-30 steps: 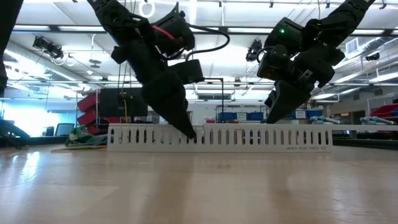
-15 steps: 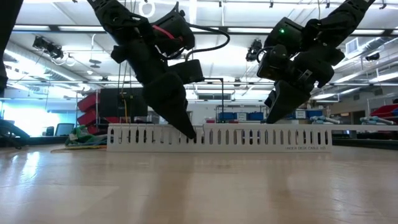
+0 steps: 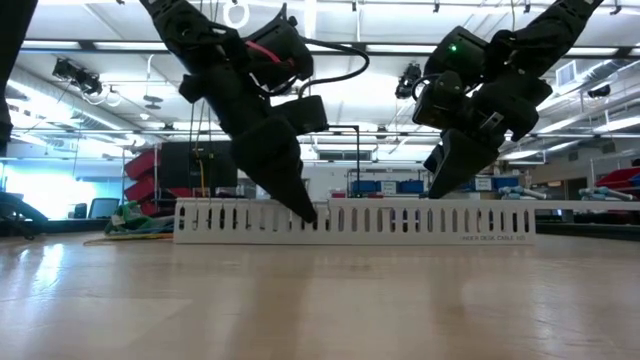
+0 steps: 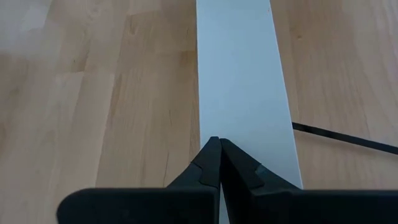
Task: Ziptie cables
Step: Close the white cable duct
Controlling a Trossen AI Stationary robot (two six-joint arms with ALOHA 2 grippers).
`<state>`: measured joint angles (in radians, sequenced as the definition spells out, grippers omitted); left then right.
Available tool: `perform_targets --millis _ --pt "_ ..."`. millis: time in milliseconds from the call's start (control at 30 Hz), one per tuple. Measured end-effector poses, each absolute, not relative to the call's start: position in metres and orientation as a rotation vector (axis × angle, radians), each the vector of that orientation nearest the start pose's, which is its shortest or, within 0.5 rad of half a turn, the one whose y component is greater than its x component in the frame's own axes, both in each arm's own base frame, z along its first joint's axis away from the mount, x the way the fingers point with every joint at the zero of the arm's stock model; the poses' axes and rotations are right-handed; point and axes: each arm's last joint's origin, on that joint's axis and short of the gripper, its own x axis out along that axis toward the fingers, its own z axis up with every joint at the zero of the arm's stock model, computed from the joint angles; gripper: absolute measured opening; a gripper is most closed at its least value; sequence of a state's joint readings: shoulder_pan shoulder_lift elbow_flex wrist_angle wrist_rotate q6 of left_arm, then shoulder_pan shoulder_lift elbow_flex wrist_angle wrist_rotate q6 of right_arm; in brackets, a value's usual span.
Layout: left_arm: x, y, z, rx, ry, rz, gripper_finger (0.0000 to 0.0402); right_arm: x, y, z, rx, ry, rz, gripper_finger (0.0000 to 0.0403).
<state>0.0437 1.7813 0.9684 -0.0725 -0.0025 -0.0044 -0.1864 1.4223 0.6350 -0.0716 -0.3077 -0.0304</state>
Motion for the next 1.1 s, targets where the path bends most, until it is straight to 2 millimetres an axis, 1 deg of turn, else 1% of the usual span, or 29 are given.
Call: perform_targets --millis 633,733,967,1100 --pt "0.3499 0.0152 0.1511 -0.027 0.86 0.035 0.0232 0.2558 -0.0396 0.1612 0.177 0.831 0.128 0.0" --pt "0.3494 0.015 0.1507 -0.027 0.869 0.034 0.0243 0.2554 -0.0395 0.1609 0.183 0.838 0.126 0.0" --pt "0.3491 0.0145 0.1513 -0.034 0.873 0.02 0.0285 0.255 -0.0394 0.1606 0.185 0.843 0.126 0.0" --pt "0.3497 0.0145 0.1518 -0.039 0.864 0.019 0.0294 0.2548 -0.0393 0.1604 0.186 0.845 0.126 0.0"
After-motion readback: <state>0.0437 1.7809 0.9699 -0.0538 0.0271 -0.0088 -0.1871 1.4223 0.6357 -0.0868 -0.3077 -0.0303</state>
